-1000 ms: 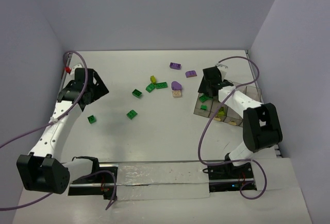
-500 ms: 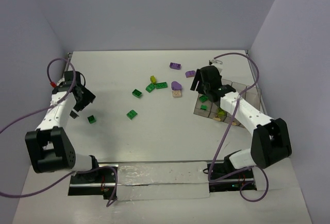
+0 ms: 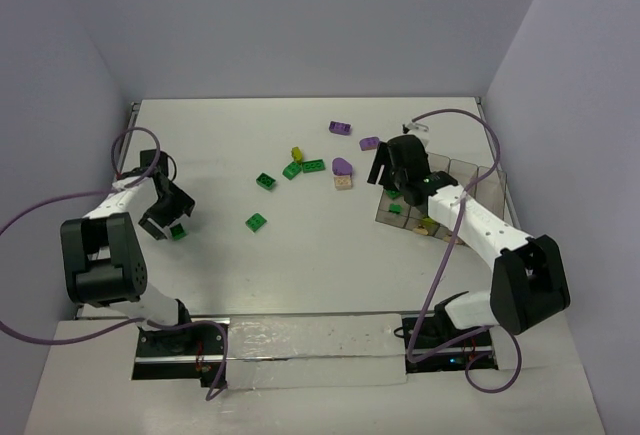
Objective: Sort the legos into containers by color
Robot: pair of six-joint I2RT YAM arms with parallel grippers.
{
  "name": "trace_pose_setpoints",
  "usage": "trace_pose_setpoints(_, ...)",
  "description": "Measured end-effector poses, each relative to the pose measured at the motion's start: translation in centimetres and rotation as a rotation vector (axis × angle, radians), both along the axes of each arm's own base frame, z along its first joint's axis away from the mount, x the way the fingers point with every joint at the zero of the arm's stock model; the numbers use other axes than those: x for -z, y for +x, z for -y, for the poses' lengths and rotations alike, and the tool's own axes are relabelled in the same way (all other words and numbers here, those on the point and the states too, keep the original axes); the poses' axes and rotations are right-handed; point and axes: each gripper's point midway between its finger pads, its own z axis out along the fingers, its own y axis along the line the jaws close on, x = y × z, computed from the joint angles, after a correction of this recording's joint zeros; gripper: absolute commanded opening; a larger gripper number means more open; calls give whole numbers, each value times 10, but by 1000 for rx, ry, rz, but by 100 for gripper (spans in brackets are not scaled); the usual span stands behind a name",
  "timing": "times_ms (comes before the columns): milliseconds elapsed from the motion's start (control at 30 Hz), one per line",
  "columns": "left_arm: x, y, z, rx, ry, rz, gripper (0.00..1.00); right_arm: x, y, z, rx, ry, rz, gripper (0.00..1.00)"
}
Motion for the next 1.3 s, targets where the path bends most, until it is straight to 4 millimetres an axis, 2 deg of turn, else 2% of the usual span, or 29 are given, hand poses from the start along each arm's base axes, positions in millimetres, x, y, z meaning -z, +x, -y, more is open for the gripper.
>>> trace_pose_setpoints(133,9,-6,2,-8,-7,-16,53,-3,0,0,0,3,7,78)
trace_pose_setpoints(200,10,-6,2,-13,-11,-9,46,-4,0,0,0,4,10,78)
trace_pose_setpoints(333,9,-1,3,-10,-18,12,25,-8,-1,1,0,8,20,78)
trace_pose_setpoints(467,5,1,7,13,-22,30,19,-11,-2,0,-1,11,27,78)
trace_pose_setpoints(600,-16,7,25,101,9,83,17,-16,-3,0,-3,15,38,78)
trace_pose_setpoints(667,-35,17,59,217,28,128,17,-20,-4,1,-1,17,48,78)
trace_pose_setpoints(833,-87,40,183,566,2,278,16,-35,-8,4,7,25,83,78)
trace_pose_setpoints(933,-102,41,250,719,-25,324,17,-43,-14,8,14,29,106,78)
trace_pose_setpoints(1000,-98,38,286,795,-41,319,17,-46,-19,12,22,26,114,78)
trace_pose_setpoints(1067,-87,35,313,850,-51,297,17,-48,-22,15,30,21,117,78)
trace_pose_setpoints(1200,-54,31,351,926,-54,221,20,-48,-27,22,48,5,114,78)
trace_pose_setpoints(1267,-40,30,366,952,-59,196,25,-49,-30,25,58,-1,118,78)
trace_pose_setpoints(1300,-34,28,371,964,-62,183,33,-50,-31,27,62,-3,121,78)
